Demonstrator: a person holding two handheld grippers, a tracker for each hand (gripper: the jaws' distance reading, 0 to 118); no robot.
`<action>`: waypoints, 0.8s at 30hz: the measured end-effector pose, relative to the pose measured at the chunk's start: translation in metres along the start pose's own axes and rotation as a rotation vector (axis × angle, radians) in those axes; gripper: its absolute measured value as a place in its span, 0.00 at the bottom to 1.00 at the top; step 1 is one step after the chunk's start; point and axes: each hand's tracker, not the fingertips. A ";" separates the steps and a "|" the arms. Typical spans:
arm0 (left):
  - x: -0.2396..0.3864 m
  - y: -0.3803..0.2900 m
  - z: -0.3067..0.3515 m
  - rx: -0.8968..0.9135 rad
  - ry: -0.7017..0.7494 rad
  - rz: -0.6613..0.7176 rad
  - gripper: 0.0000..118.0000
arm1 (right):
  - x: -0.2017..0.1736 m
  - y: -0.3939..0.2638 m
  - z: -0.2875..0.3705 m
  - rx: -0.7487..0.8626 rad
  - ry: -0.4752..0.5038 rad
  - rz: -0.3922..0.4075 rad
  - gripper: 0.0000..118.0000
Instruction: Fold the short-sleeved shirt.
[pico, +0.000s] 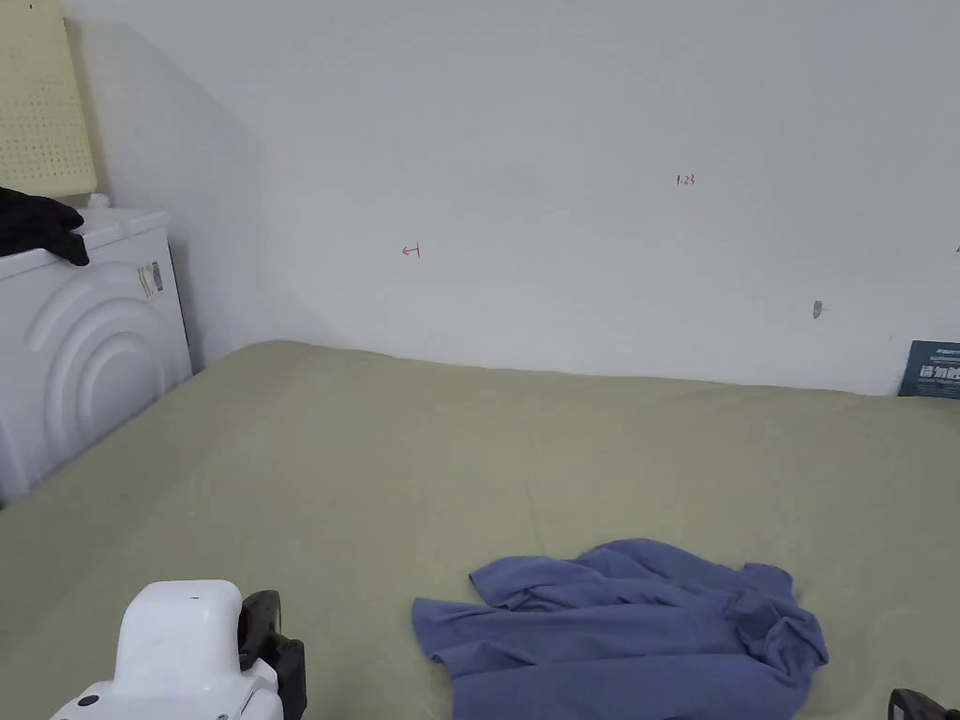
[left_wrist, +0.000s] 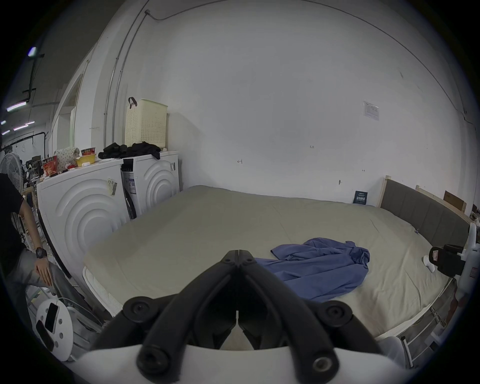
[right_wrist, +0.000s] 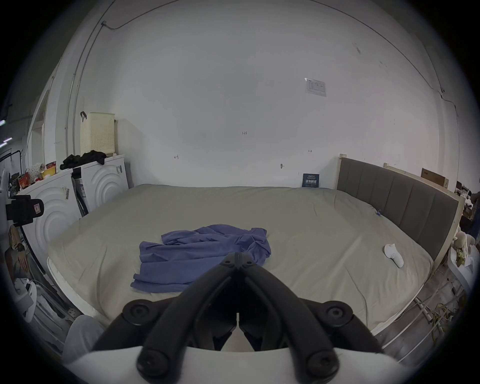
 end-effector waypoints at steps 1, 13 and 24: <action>0.000 0.002 -0.001 0.003 -0.010 -0.001 0.00 | 0.000 0.001 -0.002 0.006 -0.002 -0.001 0.01; 0.023 0.008 -0.081 -0.090 -0.066 -0.037 0.00 | 0.002 0.003 -0.046 -0.028 0.009 0.022 0.01; 0.042 -0.005 -0.266 -0.378 -0.121 -0.059 0.00 | 0.011 -0.005 -0.118 -0.121 0.004 0.046 0.01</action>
